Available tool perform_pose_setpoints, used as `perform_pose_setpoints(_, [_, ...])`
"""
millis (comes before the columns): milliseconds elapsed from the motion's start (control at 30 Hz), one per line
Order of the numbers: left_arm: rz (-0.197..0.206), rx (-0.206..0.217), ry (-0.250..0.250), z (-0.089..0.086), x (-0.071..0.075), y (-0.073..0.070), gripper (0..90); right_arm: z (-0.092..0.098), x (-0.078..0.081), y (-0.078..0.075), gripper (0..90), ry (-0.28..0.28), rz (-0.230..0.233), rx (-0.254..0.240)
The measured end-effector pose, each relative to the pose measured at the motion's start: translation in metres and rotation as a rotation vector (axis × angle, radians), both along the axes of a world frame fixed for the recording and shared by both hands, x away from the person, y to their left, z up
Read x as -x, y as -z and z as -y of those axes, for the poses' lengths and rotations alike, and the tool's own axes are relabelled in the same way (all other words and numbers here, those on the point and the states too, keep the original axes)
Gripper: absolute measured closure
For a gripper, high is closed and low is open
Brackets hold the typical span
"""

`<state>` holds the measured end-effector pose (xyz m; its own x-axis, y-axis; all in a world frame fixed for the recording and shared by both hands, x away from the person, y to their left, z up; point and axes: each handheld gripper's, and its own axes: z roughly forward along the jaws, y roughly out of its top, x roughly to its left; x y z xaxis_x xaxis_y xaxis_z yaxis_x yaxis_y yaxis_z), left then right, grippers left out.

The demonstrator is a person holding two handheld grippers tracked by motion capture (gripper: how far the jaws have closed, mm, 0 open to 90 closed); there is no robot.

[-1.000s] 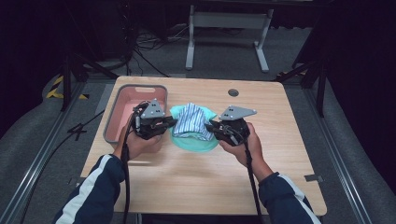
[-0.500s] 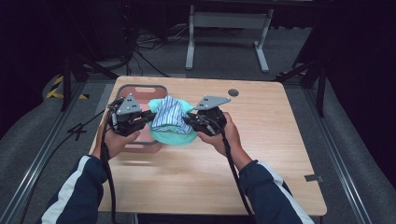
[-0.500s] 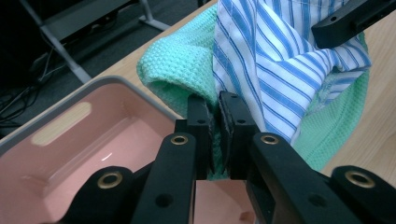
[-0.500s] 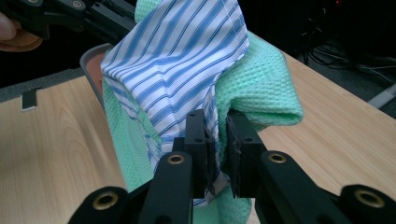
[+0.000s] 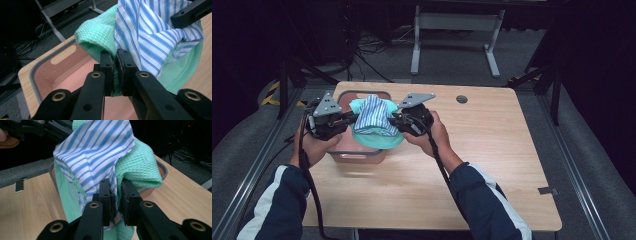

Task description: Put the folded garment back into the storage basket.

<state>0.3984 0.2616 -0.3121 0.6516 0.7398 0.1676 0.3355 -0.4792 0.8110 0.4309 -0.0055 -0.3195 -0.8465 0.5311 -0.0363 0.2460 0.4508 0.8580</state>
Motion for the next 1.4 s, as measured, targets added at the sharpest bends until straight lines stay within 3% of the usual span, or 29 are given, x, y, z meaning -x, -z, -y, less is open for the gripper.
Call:
perform_pose_setpoints(500, [-0.021, 0.022, -0.078, -0.034, -0.009, 0.015, 83.5, -0.044, -0.018, 0.015, 80.1, -0.02, -0.035, 0.019])
perform_pose_setpoints(800, [-0.049, 0.005, -0.107, -0.042, -0.02, 0.036, 83.4, -0.066, -0.032, 0.039, 80.0, -0.012, -0.073, 0.033])
perform_pose_setpoints(1400, [-0.107, -0.03, -0.135, -0.044, -0.035, 0.065, 83.1, -0.077, -0.045, 0.067, 79.5, 0.01, -0.134, 0.068])
